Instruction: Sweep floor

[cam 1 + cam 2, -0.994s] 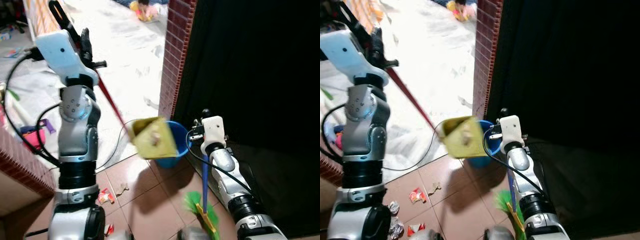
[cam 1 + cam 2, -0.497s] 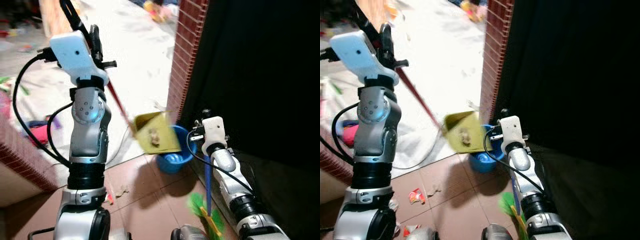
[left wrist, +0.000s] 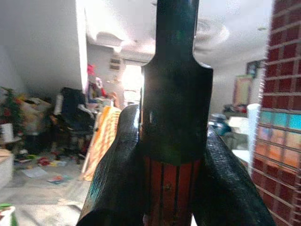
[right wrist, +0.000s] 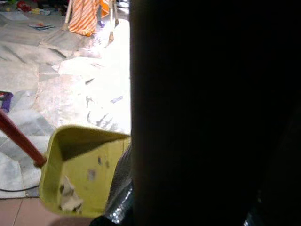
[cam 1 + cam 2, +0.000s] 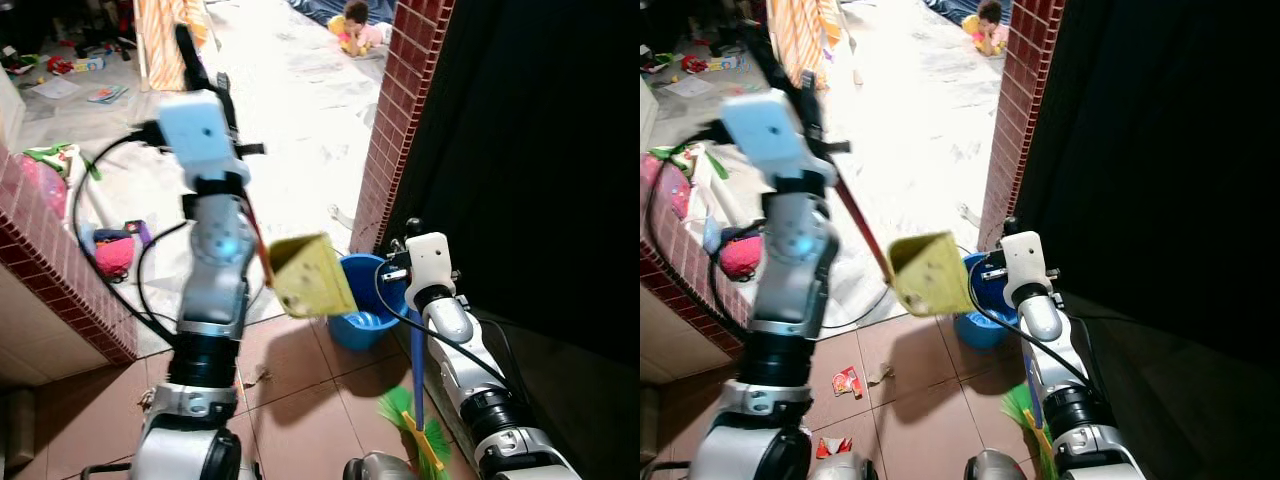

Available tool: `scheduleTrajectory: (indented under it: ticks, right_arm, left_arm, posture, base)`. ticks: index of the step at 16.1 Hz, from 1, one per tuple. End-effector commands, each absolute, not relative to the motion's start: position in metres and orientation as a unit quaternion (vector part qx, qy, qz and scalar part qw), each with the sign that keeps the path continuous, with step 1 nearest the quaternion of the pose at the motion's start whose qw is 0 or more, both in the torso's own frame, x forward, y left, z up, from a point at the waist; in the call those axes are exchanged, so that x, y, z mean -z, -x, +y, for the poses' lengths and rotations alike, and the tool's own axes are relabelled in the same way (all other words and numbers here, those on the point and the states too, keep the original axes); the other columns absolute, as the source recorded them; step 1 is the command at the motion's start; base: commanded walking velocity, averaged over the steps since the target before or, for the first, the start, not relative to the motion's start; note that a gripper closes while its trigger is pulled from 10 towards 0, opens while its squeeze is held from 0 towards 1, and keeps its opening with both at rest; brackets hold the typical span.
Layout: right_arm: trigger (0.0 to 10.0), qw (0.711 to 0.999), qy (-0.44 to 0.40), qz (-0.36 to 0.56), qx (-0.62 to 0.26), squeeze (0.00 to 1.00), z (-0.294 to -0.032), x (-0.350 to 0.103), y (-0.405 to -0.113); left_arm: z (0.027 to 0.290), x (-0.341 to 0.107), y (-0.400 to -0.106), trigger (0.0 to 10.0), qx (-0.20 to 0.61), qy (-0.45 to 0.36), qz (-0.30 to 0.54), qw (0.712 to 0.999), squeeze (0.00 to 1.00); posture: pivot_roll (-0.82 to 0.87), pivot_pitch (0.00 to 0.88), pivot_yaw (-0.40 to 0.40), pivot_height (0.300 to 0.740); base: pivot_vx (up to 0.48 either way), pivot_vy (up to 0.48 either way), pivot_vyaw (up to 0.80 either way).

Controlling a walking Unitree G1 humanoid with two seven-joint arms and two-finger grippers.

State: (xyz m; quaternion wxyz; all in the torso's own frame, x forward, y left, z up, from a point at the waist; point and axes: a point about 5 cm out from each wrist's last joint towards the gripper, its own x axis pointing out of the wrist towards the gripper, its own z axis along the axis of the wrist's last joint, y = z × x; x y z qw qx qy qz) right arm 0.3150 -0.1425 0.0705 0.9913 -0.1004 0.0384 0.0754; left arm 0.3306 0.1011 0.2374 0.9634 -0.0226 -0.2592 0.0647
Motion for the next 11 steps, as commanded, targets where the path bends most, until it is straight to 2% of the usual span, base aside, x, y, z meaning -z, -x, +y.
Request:
scheduleTrajectory:
  ticks: [1,5,11]
  right_arm:
    - [10.0,0.992,0.103,0.02,-0.071,0.0,-0.144,-0.079,-0.319]
    - [10.0,0.992,0.101,0.013,-0.076,0.0,-0.139,-0.082,-0.317]
    - [10.0,0.994,0.094,0.008,-0.061,0.0,-0.138,-0.081,-0.316]
  left_arm:
    - [0.093,-0.257,-0.327,10.0,-0.052,0.0,-0.322,0.945,0.0]
    - [0.079,-0.247,-0.332,10.0,-0.06,-0.029,-0.325,0.943,0.0]
    - [0.032,-0.247,-0.328,10.0,0.041,-0.046,-0.358,0.932,0.0]
  posture:
    - [-0.05,0.0,0.004,0.74]
    - [-0.06,0.0,0.01,0.74]
    - [-0.07,0.0,0.058,0.74]
  base:
    - [0.0,0.0,0.0]
    - [0.0,0.0,0.0]
    - [0.0,0.0,0.0]
